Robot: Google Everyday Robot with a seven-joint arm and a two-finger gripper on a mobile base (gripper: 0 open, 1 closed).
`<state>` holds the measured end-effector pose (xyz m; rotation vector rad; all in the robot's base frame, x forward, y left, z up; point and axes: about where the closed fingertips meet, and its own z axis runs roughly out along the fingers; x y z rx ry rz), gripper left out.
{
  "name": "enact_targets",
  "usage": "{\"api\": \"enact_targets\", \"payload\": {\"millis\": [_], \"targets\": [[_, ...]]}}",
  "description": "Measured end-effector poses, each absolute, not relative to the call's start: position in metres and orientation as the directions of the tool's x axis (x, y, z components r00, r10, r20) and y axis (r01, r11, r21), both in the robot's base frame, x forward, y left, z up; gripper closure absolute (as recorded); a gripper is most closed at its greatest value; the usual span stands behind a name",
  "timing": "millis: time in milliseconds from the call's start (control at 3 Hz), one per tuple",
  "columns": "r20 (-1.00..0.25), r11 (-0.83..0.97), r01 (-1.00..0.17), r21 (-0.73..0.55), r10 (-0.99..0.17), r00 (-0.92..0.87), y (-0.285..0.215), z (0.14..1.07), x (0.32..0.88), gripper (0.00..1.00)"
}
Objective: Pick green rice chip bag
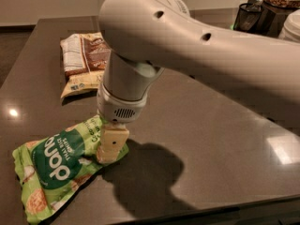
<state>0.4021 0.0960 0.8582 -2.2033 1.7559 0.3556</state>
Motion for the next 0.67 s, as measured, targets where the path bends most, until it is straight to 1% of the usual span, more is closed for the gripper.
{"api": "enact_targets", "payload": {"millis": [333,667], "targets": [[-0.379,-0.229,-0.972,-0.044,-0.897,0.228,0.094,0.86,0.4,0.6],[-0.411,-0.258,-0.966,-0.012,-0.88,0.24,0.086,0.884,0.405,0.92]]}}
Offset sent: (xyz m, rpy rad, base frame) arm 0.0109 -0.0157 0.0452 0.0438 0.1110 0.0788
